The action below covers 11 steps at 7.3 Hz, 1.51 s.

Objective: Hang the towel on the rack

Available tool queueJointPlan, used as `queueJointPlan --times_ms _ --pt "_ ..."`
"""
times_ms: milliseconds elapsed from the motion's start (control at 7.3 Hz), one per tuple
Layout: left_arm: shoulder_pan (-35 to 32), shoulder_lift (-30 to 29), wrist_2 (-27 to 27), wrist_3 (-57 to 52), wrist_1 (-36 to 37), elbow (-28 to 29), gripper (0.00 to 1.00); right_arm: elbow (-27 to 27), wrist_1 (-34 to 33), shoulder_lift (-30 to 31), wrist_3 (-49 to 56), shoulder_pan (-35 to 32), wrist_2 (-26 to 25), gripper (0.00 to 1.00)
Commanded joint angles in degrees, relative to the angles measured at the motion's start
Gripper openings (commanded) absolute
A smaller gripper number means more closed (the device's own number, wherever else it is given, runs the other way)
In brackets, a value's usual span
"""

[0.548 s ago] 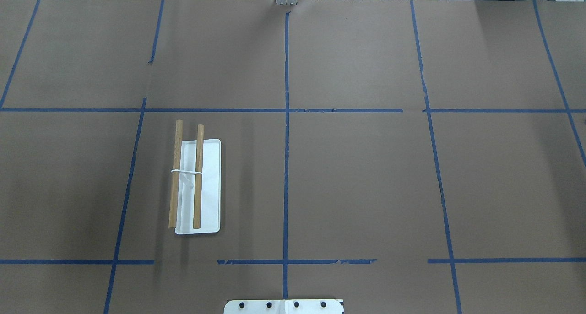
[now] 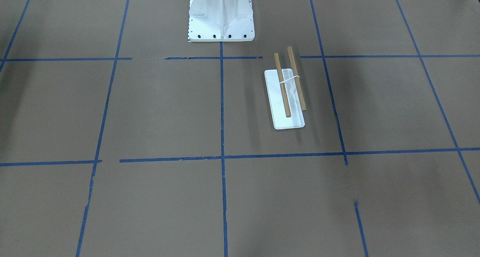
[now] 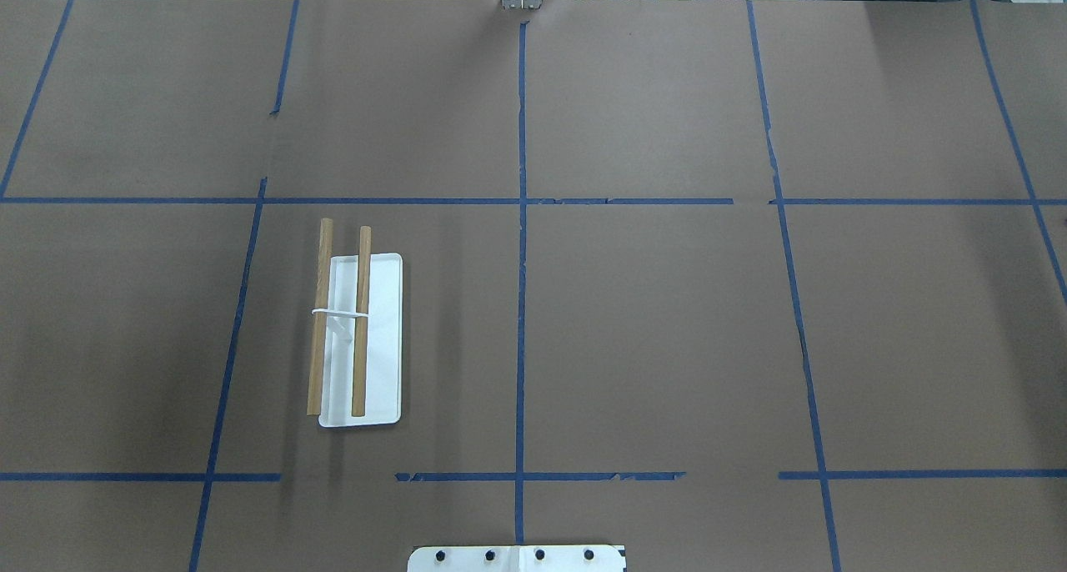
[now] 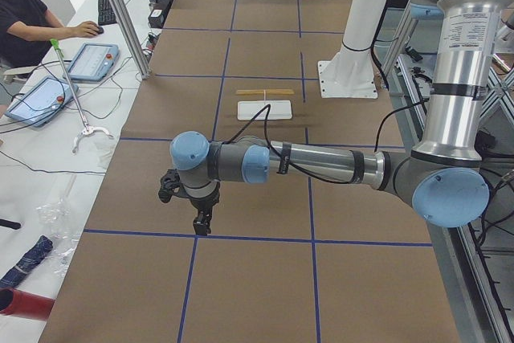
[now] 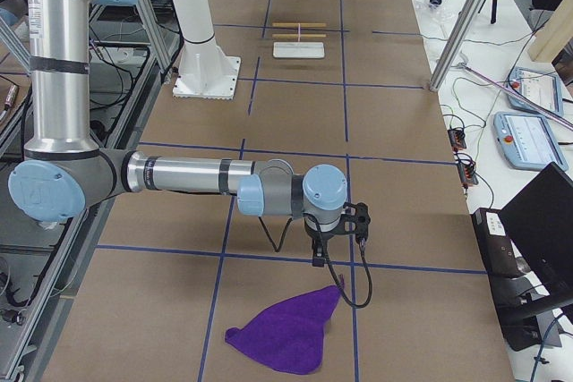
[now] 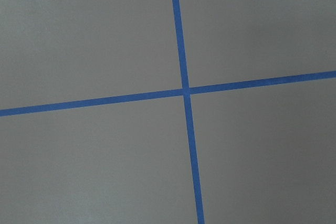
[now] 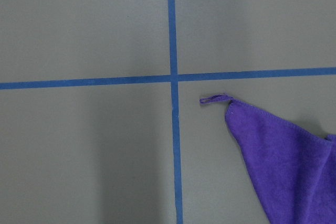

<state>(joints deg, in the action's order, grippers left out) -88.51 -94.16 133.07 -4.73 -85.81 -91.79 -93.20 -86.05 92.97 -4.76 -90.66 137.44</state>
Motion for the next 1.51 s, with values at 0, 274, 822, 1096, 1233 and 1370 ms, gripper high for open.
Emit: queueJointPlan --times_ms 0,274,822,1096,1233,1370 --pt "0.0 -0.06 0.0 0.07 0.03 -0.58 1.0 4.31 2.54 0.79 -0.08 0.84 0.19 1.0" --pt "0.0 -0.32 0.0 0.07 -0.06 -0.58 1.0 17.35 17.12 0.9 5.68 0.84 -1.29 1.0" --pt "0.0 -0.84 0.0 0.33 0.03 -1.37 1.0 32.71 32.61 -1.12 9.58 1.19 -5.69 1.0" --pt "0.0 -0.93 0.0 0.42 0.03 -1.54 1.0 36.49 32.61 -2.17 11.87 1.28 -5.52 1.0" --pt "0.0 -0.93 0.0 0.34 0.03 -1.46 1.0 36.95 32.52 -2.62 11.88 1.36 -5.69 1.0" --pt "0.0 -0.93 0.0 0.33 0.03 -1.54 1.0 37.3 32.52 -2.71 11.88 1.8 -5.69 1.0"
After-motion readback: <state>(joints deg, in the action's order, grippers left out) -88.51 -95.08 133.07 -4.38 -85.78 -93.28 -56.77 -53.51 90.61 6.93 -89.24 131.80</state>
